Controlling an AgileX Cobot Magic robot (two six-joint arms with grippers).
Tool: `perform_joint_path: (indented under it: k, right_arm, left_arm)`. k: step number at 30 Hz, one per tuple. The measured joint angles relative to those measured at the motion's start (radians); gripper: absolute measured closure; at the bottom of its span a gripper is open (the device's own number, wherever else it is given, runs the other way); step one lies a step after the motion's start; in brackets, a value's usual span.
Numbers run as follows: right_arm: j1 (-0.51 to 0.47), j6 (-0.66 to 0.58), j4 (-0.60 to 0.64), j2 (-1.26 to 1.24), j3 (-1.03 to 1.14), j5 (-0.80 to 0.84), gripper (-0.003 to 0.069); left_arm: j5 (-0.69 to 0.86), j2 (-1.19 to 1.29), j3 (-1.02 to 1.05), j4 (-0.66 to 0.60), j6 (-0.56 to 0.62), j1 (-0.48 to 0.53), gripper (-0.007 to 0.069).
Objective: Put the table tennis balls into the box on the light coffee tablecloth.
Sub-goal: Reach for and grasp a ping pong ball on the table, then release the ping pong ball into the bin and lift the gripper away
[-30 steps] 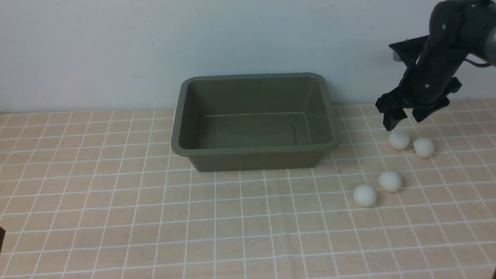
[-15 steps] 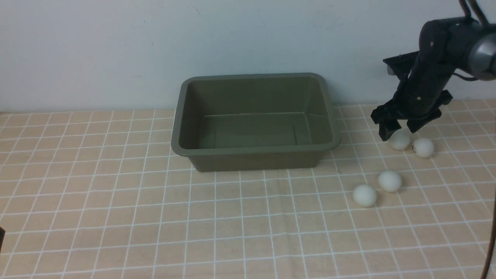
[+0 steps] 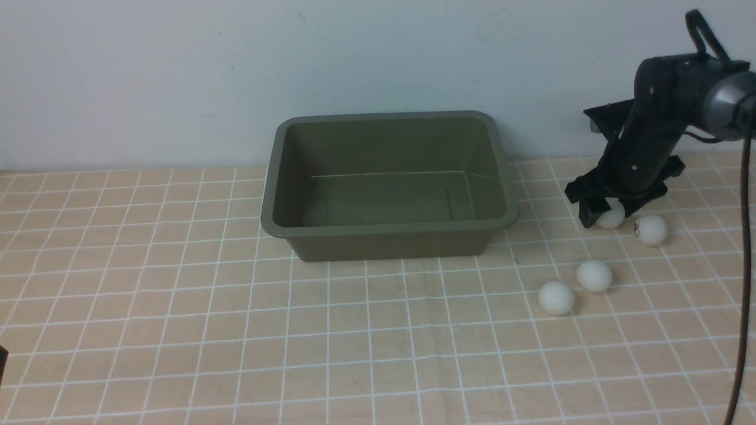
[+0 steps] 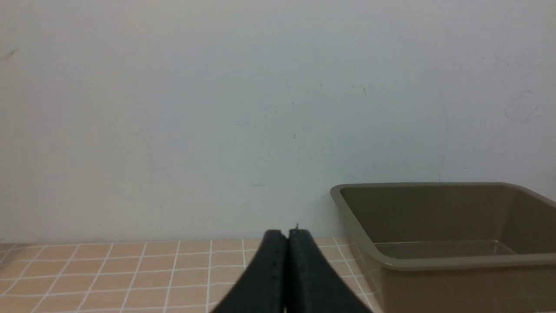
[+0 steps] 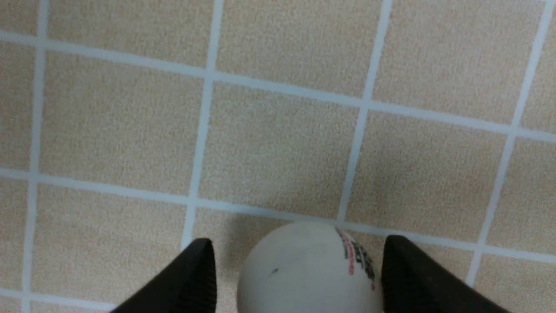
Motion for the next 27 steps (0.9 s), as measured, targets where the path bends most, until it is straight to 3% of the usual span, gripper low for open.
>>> perform_joint_path:
  k: [3,11,16,20,27]
  right_arm:
    - [0.000,0.000,0.002,0.000,-0.002,-0.001,0.0293]
    - [0.000,0.001,0.045,0.007,-0.101,0.092,0.0293]
    - [0.014,-0.009,0.188,0.004,-0.285,0.116,0.0293]
    - [0.095,-0.060,0.287,-0.033,-0.326,0.117,0.0293]
    - [0.305,-0.080,0.310,-0.028,-0.337,0.128,0.0293]
  left_arm:
    - [0.000,0.000,0.000,0.000,0.000,0.000,0.0689]
    - [0.000,0.000,0.000,0.000,0.000,0.000,0.0689]
    - [0.000,0.000,0.000,0.000,0.000,0.000,0.0689]
    - [0.000,0.000,0.000,0.000,0.000,0.000,0.0689]
    - [0.000,0.000,0.000,0.000,0.000,0.000,0.0689]
